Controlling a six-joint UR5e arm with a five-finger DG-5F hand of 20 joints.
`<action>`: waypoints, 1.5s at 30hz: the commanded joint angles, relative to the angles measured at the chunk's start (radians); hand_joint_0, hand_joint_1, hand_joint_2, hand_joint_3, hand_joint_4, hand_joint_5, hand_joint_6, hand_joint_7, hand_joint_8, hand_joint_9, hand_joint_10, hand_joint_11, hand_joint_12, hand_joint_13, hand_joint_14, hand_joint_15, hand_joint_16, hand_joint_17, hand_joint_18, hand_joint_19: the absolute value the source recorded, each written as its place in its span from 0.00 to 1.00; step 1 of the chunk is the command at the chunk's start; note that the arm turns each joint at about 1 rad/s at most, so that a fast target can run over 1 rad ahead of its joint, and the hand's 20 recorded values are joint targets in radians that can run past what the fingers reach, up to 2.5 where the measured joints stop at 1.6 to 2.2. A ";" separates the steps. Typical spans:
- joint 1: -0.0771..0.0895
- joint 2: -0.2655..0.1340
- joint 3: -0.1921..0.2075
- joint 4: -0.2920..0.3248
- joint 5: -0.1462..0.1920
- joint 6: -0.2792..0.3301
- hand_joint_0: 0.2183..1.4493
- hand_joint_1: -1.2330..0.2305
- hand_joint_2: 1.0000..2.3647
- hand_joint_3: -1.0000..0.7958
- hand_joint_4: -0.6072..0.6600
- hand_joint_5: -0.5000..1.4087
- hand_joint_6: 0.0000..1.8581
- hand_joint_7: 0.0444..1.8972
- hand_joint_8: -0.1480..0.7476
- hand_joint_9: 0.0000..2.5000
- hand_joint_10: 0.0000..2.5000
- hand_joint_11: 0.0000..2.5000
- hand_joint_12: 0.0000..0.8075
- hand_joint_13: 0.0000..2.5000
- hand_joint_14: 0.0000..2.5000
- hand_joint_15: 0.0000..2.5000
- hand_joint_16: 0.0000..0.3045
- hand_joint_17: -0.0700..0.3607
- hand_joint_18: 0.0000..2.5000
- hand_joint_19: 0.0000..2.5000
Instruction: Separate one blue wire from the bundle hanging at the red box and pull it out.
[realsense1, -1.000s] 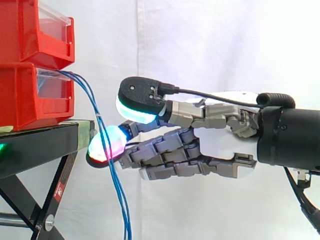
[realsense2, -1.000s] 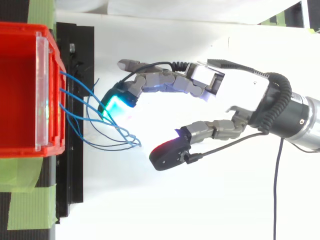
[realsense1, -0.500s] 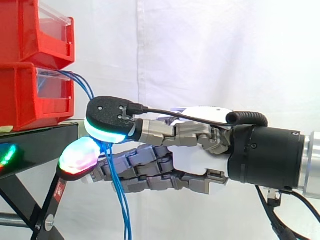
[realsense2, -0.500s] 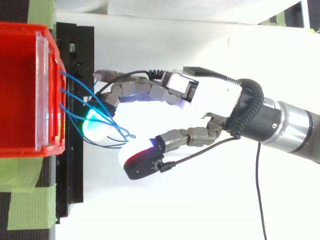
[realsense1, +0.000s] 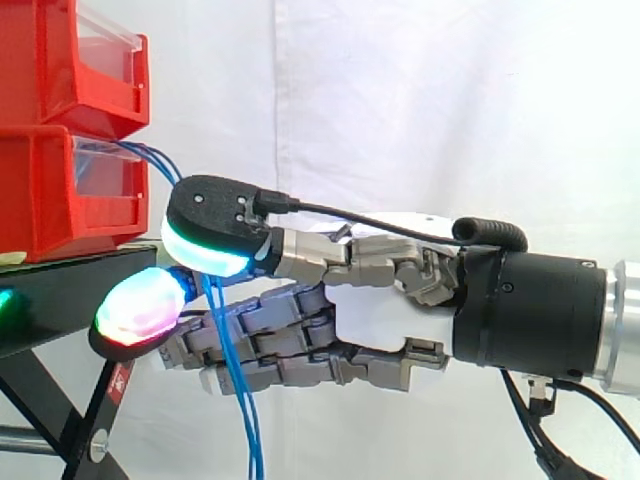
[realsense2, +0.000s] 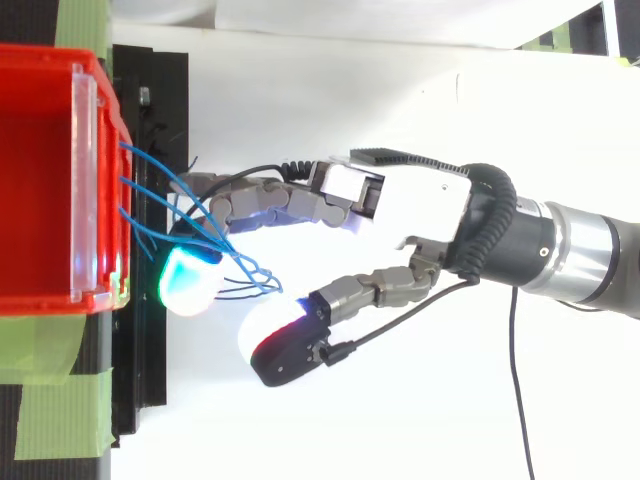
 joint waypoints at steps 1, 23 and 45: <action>-0.008 0.002 0.000 0.006 -0.042 0.023 0.28 0.42 0.00 0.29 0.71 0.18 0.27 0.51 0.49 0.20 0.00 0.11 0.41 0.07 0.00 0.05 0.17 0.43 0.02 0.12; -0.076 0.002 0.000 0.026 -0.122 0.052 0.28 0.42 0.00 0.29 0.71 0.18 0.27 0.51 0.50 0.21 0.00 0.12 0.41 0.09 0.00 0.06 0.17 0.43 0.04 0.14; -0.094 0.002 0.012 0.057 -0.129 0.039 0.31 0.39 0.01 0.35 0.67 0.19 0.27 0.66 0.49 0.22 0.00 0.13 0.41 0.11 0.00 0.07 0.16 0.42 0.08 0.15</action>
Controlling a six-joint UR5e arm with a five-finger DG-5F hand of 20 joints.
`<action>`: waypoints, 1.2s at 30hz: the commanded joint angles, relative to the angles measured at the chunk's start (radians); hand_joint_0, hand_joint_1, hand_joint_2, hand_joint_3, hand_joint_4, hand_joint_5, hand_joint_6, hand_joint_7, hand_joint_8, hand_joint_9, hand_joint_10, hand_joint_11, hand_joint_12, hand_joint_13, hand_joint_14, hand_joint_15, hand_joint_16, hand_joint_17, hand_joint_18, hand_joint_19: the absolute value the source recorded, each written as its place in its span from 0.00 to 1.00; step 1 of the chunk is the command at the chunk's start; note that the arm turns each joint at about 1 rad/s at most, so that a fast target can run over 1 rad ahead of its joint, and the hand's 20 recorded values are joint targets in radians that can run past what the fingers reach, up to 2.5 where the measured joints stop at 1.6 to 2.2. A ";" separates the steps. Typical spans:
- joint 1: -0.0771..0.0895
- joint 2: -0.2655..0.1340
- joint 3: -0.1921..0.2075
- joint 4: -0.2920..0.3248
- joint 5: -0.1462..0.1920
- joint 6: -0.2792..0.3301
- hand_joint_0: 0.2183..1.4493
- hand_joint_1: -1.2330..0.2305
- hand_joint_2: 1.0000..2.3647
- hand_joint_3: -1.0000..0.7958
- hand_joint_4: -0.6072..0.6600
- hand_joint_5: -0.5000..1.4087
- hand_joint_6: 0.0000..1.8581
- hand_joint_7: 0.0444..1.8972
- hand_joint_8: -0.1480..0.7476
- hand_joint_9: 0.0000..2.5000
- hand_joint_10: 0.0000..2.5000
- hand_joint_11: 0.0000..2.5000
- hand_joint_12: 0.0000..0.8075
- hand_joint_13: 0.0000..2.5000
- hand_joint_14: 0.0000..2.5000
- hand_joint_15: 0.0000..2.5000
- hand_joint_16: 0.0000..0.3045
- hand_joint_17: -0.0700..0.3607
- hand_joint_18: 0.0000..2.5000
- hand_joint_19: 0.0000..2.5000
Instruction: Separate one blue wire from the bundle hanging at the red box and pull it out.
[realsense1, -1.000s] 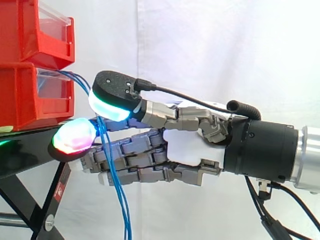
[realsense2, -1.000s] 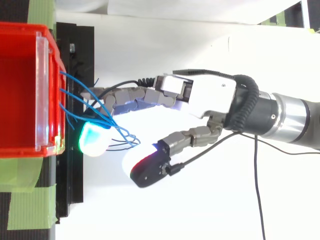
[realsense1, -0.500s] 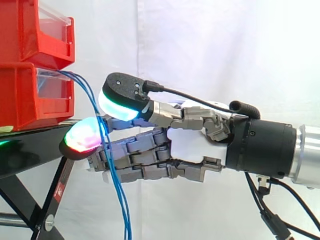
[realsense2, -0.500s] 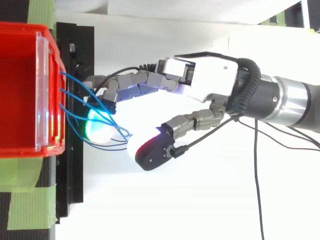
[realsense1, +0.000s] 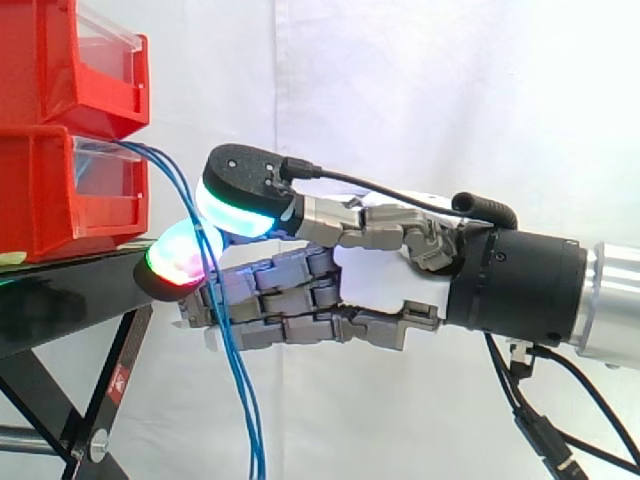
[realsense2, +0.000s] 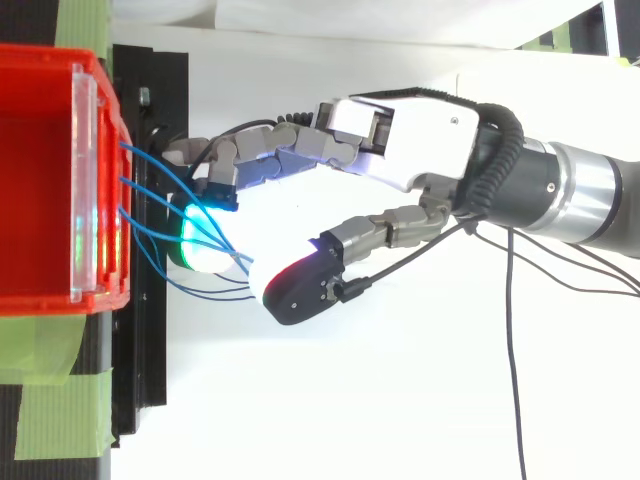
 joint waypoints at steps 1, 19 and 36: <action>0.000 0.001 0.008 0.001 -0.001 0.000 0.31 0.38 0.01 0.35 0.67 0.19 0.27 0.67 0.49 0.22 0.00 0.13 0.41 0.11 0.00 0.07 0.16 0.42 0.08 0.15; 0.000 -0.002 0.031 -0.017 -0.002 0.000 0.33 0.38 0.01 0.36 0.66 0.19 0.31 0.65 0.50 0.24 0.00 0.15 0.42 0.13 0.00 0.08 0.16 0.42 0.10 0.15; 0.000 0.001 0.030 -0.025 -0.015 0.008 0.34 0.38 0.02 0.42 0.69 0.18 0.37 0.60 0.51 0.29 0.01 0.23 0.43 0.17 0.00 0.11 0.16 0.42 0.14 0.16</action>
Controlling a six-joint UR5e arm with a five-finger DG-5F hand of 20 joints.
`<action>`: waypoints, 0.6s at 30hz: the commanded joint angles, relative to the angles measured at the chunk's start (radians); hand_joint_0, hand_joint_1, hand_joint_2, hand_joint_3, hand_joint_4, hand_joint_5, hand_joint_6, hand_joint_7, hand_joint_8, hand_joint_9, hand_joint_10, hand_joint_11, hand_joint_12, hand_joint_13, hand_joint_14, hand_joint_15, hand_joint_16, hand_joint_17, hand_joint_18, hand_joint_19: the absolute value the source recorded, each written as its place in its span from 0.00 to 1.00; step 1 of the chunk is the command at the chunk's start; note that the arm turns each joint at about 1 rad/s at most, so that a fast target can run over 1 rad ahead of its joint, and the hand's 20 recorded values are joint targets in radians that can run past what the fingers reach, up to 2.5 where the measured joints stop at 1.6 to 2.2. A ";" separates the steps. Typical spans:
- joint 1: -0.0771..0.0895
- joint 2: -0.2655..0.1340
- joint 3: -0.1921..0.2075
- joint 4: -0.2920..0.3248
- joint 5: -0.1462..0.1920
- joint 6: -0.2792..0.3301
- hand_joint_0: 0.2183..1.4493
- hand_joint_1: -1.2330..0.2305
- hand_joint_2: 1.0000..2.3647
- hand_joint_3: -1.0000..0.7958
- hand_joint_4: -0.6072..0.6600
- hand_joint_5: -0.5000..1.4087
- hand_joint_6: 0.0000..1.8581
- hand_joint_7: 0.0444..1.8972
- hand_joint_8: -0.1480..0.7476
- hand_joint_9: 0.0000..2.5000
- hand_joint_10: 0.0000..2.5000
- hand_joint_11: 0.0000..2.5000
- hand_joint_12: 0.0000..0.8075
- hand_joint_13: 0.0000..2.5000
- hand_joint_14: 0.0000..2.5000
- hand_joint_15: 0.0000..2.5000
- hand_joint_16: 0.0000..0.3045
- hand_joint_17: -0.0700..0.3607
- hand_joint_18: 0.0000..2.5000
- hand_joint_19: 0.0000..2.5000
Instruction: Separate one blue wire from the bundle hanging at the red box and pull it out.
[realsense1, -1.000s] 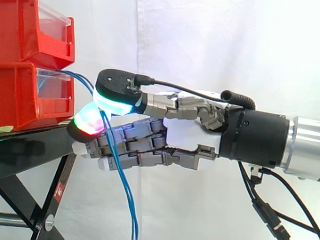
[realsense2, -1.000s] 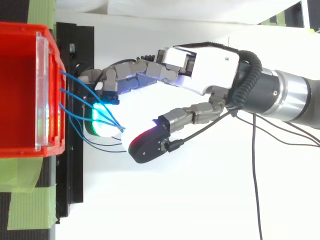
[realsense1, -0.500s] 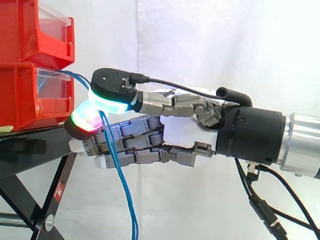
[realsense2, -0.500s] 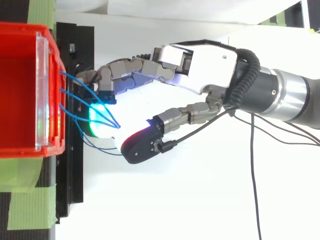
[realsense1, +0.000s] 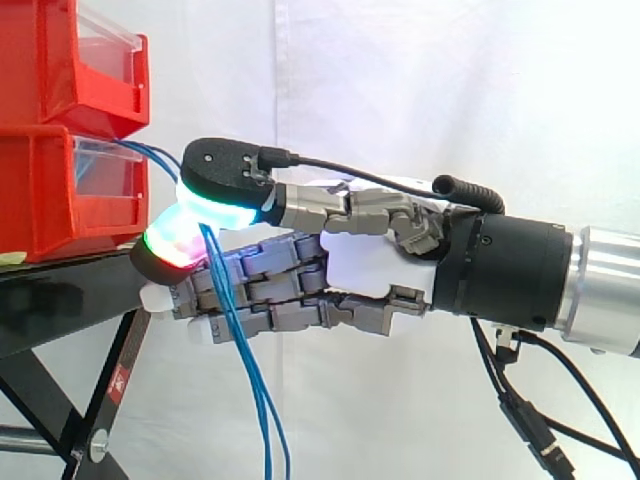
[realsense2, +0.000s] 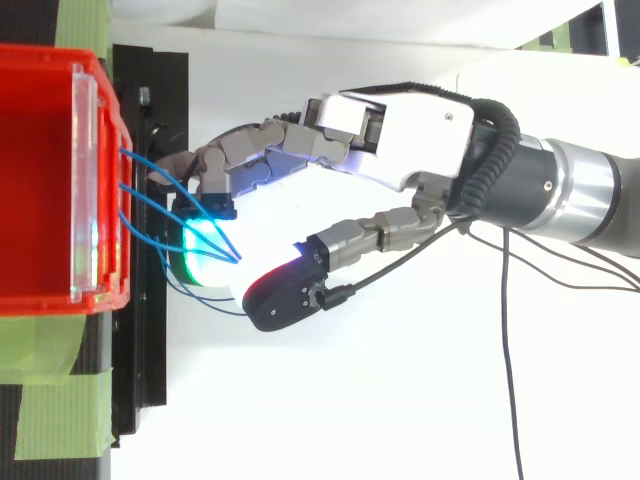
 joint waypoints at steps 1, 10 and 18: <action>0.000 0.002 0.000 -0.001 -0.007 0.012 0.34 0.38 0.02 0.42 0.68 0.18 0.37 0.60 0.51 0.29 0.01 0.25 0.43 0.18 0.01 0.12 0.16 0.42 0.14 0.16; 0.000 0.002 0.001 -0.046 -0.050 0.205 0.34 0.39 0.01 0.41 0.69 0.18 0.38 0.59 0.52 0.30 0.01 0.26 0.44 0.23 0.01 0.17 0.16 0.41 0.15 0.17; -0.006 0.003 0.047 -0.136 -0.091 0.345 0.35 0.39 0.01 0.41 0.70 0.18 0.38 0.59 0.53 0.30 0.01 0.26 0.44 0.27 0.01 0.20 0.16 0.41 0.16 0.17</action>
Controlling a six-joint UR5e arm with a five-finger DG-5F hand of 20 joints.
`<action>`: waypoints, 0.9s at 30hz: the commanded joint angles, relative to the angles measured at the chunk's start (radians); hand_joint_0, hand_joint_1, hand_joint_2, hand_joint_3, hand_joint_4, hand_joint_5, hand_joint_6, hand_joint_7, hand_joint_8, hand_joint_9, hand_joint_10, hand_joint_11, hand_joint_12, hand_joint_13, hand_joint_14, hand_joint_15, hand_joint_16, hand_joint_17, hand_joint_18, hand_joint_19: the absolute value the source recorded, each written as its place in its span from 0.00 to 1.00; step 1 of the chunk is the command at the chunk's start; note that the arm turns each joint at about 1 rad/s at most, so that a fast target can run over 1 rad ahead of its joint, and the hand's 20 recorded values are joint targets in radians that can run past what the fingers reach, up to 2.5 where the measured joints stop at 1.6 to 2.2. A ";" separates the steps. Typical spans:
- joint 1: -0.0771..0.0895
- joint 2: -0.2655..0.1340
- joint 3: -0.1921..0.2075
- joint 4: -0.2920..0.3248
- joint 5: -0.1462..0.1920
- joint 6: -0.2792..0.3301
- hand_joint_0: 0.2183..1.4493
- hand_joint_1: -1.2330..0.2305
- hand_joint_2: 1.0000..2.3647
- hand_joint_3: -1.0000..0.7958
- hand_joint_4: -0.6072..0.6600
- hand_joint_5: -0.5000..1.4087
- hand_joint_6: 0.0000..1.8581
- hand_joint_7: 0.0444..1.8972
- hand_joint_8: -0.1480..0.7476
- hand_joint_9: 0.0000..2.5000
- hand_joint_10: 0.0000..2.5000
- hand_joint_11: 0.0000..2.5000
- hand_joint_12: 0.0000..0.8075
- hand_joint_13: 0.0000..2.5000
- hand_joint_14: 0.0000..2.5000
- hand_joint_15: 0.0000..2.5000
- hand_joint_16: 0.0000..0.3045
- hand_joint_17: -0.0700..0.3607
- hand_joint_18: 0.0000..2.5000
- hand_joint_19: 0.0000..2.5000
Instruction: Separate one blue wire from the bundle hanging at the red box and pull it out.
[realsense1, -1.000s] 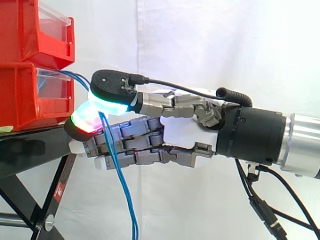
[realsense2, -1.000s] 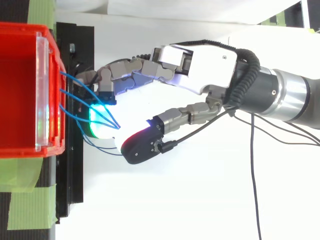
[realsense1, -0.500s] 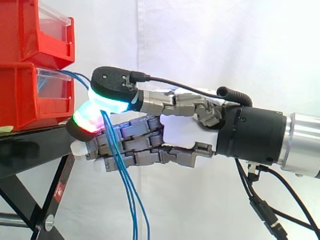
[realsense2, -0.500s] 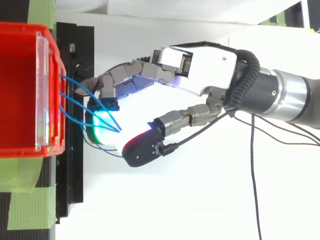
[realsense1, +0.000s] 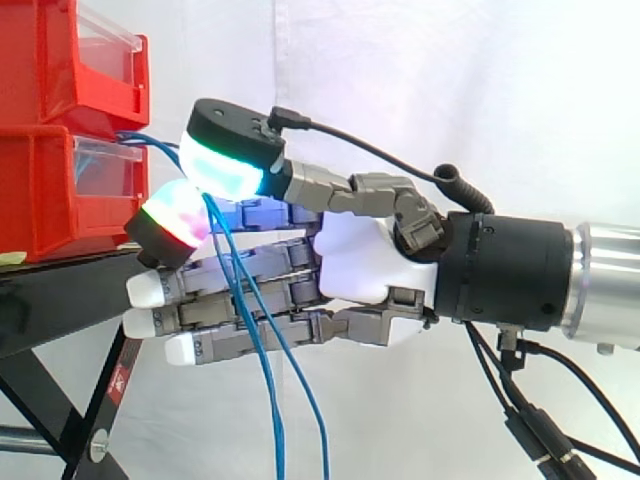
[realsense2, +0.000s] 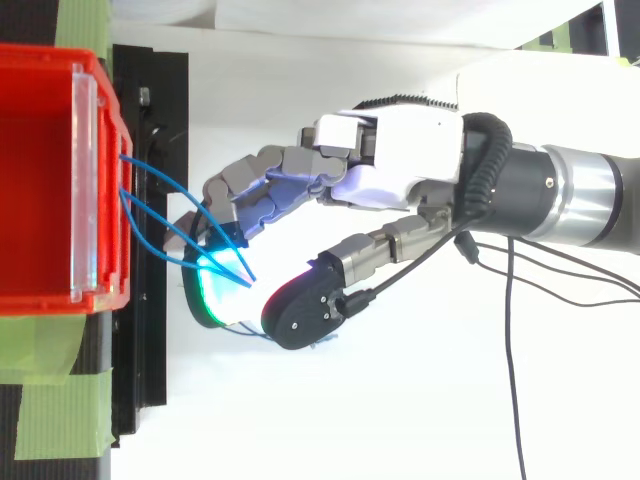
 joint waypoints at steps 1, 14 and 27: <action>-0.004 0.000 0.033 -0.076 -0.024 0.062 0.35 0.39 0.01 0.40 0.70 0.18 0.38 0.59 0.53 0.30 0.01 0.26 0.44 0.27 0.01 0.21 0.16 0.41 0.16 0.17; -0.013 0.000 0.058 -0.231 -0.067 0.098 0.36 0.40 0.01 0.40 0.69 0.18 0.38 0.59 0.53 0.31 0.01 0.28 0.47 0.40 0.01 0.39 0.13 0.37 0.17 0.15; -0.019 0.000 0.076 -0.257 -0.065 0.156 0.36 0.41 0.01 0.39 0.69 0.17 0.38 0.58 0.54 0.32 0.01 0.30 0.42 0.50 0.01 0.55 0.13 0.37 0.18 0.17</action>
